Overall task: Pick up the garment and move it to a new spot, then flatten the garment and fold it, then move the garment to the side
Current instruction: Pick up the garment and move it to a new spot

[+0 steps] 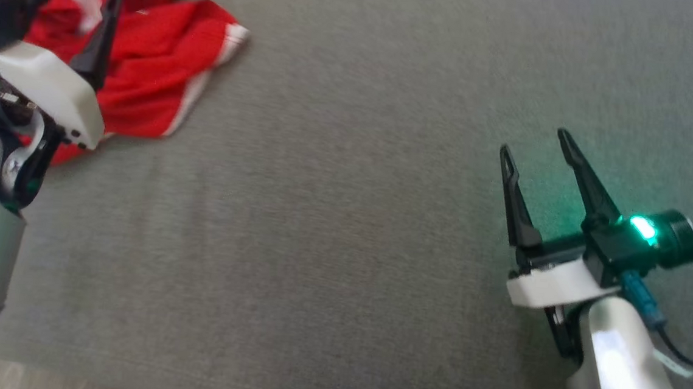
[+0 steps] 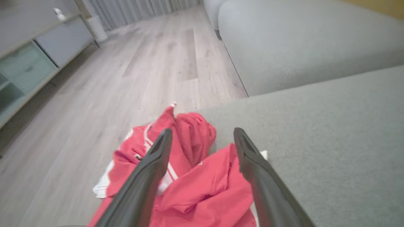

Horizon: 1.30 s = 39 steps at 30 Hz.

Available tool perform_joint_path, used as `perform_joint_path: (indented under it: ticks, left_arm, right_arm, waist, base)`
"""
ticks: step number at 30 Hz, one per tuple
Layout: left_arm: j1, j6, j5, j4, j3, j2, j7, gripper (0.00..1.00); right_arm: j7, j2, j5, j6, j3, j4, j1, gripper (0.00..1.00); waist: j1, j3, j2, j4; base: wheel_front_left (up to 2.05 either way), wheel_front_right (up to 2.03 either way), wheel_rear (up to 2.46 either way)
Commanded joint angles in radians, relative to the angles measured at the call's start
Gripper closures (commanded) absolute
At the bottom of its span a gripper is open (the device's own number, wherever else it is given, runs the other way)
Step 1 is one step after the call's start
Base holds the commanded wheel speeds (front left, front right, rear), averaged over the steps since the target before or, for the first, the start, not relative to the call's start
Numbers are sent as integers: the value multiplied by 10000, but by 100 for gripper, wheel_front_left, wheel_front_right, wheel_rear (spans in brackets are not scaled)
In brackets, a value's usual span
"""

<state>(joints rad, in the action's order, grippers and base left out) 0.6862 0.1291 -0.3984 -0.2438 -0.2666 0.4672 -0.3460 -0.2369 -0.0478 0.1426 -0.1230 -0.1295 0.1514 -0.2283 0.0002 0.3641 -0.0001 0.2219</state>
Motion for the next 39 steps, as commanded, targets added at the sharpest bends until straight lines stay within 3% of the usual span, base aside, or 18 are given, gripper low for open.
perform_joint_path:
  ticks: [1, 9, 14, 15, 17, 19, 22, 32, 39]
  left_arm:
    - [515, 2, -105, 191, 329, 636, -80, 0]
    - [1048, 13, -1769, -486, -1055, 1720, -776, 0]
    - [1203, 14, -2769, -641, -1670, 2435, -1730, 0]
    - [1206, 14, -2988, -681, -1731, 2510, -1975, 23]
    - [1217, 14, -3321, -739, -1782, 2629, -2342, 52]
    - [1215, 14, -3504, -756, -1847, 2742, -2560, 64]
    - [1224, 14, -3473, -743, -1849, 2884, -2475, 100]
    - [1519, 15, -3045, -589, -1793, 3060, -1163, 100]
    - [1952, 15, -2652, -152, -1853, 3218, -276, 100]
  right_arm:
    - [30, -24, 55, -77, -276, -290, -225, 0]
    - [-71, -24, -4, -77, -273, -230, -631, 0]
    - [-144, -24, -173, -77, -292, -209, -563, 0]
    - [-156, -24, -193, -77, -313, -195, -564, 0]
    - [-177, -24, -254, -77, -273, -180, -584, 0]
    - [-196, -24, -295, -77, -197, -186, -614, 0]
    - [-217, -24, -350, -77, -113, -191, -677, 0]
    - [-244, -24, -464, -77, -12, -36, -722, 0]
    - [-247, -24, -628, -77, 78, 83, -507, 0]
  waist:
    - [-2, 710, 1, -635]
    - [-2, 1657, 1, -1393]
    - [-2, 2000, 1, -1778]
    - [-2, 2039, 1, -1837]
    - [-2, 2086, 1, -1913]
    - [-2, 2098, 1, -1967]
    - [-2, 2076, 1, -2011]
    - [-2, 1495, 1, -1845]
    - [-2, 432, 1, -1620]
  base:
    - [0, 0, 0]
    - [0, 0, 0]
    - [0, 0, 0]
    - [0, 0, 0]
    - [0, 0, 0]
    - [0, 0, 0]
    - [0, 0, 0]
    - [0, 0, 0]
    - [0, 0, 0]
